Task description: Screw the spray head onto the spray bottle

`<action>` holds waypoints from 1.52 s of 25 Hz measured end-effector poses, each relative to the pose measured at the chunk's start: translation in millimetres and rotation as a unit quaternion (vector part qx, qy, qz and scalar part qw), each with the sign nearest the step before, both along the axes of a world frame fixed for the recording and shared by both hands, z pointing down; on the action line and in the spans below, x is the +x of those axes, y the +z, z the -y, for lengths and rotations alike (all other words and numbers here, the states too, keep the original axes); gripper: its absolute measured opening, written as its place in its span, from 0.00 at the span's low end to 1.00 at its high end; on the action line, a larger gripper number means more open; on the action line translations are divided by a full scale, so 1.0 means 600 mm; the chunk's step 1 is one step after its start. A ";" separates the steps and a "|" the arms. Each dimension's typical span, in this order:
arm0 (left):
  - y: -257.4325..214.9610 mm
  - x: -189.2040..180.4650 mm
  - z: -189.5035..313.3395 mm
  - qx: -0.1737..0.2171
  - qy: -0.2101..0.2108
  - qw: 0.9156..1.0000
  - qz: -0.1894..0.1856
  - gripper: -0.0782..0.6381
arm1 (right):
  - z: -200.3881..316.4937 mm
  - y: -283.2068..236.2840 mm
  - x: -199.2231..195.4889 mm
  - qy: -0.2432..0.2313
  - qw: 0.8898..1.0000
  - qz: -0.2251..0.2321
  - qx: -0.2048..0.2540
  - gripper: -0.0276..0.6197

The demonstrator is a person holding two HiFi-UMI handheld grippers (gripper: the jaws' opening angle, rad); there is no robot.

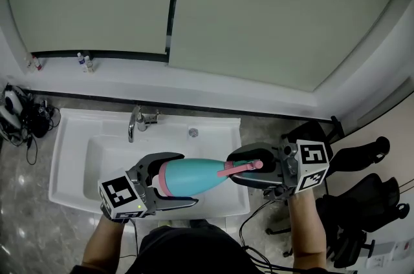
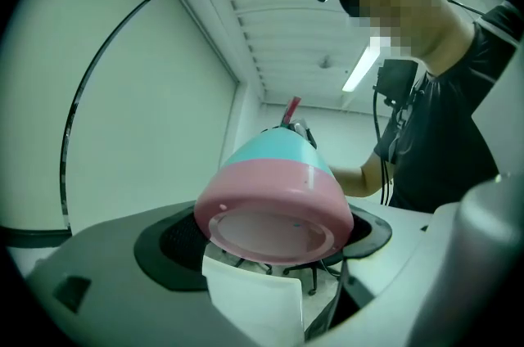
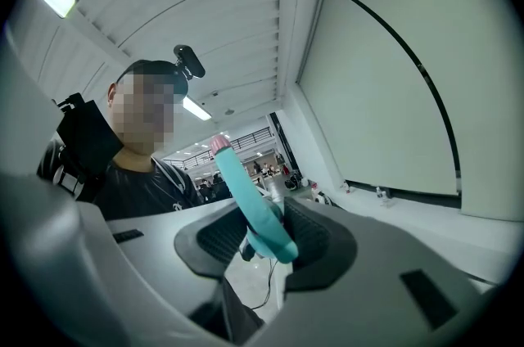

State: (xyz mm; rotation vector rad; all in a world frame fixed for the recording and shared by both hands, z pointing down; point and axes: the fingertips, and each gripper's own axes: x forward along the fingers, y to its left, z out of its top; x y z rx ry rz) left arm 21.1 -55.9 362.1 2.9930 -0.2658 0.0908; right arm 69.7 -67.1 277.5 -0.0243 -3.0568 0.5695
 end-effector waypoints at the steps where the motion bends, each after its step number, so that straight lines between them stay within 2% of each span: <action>1: 0.001 0.001 0.000 0.001 -0.001 1.000 0.005 0.74 | 0.000 0.001 0.001 0.001 1.000 0.001 -0.003 0.24; 9: 0.010 -0.004 -0.008 0.011 -0.007 0.999 0.034 0.74 | -0.007 0.005 -0.006 0.000 1.000 0.000 -0.009 0.24; 15: 0.015 -0.027 -0.031 0.017 -0.016 0.999 0.045 0.74 | -0.030 0.009 -0.026 -0.002 1.000 0.007 -0.013 0.24; 20: 0.016 -0.019 -0.024 0.013 -0.022 0.998 0.055 0.74 | -0.021 0.010 -0.017 -0.004 1.000 0.012 -0.021 0.24; 25: 0.023 -0.045 -0.055 0.022 -0.022 0.998 0.061 0.74 | -0.053 0.016 -0.045 -0.005 1.000 0.007 -0.020 0.24; 30: 0.037 -0.034 -0.045 0.020 -0.021 0.997 0.076 0.74 | -0.041 0.031 -0.034 0.004 0.999 0.007 -0.039 0.24; 33: 0.054 -0.052 -0.070 0.015 -0.014 0.998 0.065 0.74 | -0.067 0.043 -0.054 0.006 0.999 0.004 -0.034 0.24; 38: 0.044 -0.051 -0.105 -0.023 0.000 1.000 -0.016 0.74 | -0.099 0.010 -0.060 0.034 0.999 -0.008 0.031 0.24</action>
